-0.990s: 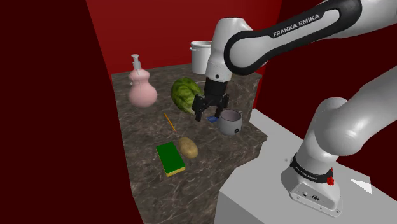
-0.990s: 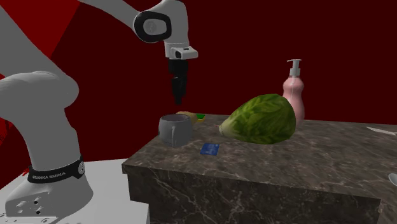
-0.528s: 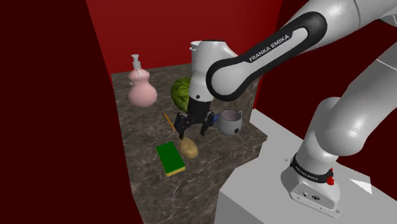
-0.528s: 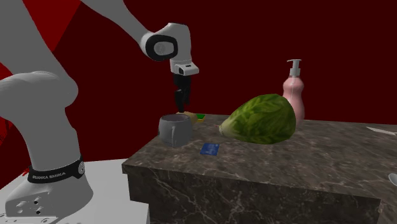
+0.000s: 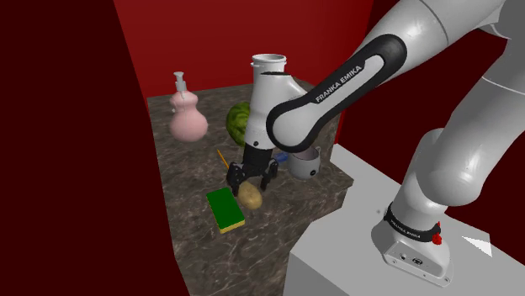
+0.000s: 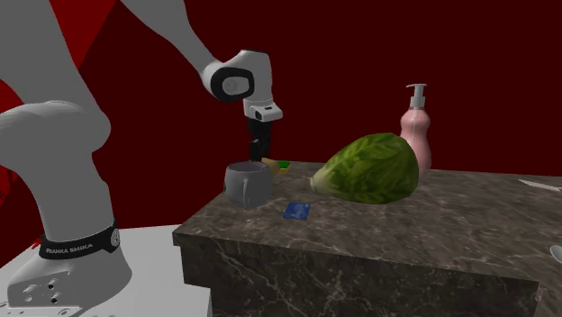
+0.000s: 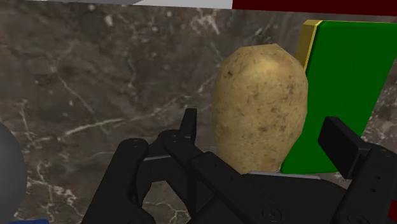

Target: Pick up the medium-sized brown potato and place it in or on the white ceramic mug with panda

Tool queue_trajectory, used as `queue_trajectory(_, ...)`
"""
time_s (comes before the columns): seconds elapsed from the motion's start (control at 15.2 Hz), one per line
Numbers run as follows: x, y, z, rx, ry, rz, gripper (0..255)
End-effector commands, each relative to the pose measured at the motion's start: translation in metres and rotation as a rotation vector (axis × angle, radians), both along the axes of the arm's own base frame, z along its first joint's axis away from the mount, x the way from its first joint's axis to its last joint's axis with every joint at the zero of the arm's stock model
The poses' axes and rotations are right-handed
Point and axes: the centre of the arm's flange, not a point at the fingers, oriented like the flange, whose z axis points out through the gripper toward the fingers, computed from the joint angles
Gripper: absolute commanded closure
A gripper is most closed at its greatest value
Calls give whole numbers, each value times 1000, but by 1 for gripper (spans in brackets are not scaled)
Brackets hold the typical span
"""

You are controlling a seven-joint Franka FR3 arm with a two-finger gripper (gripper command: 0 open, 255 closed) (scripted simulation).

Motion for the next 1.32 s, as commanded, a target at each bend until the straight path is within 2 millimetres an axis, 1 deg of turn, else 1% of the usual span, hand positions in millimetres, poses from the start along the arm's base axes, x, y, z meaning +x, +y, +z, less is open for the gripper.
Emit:
queue_trajectory(0.0, -1, 2, -4, 0, 0, 0, 0)
queue_trajectory(0.4, -1, 2, -4, 0, 0, 0, 0)
queue_trajectory(0.46, -1, 2, -4, 0, 0, 0, 255)
queue_trajectory(1.06, -1, 2, -4, 0, 0, 0, 255)
queue_trajectory(1.25, -1, 2, 12, 0, 0, 0, 255)
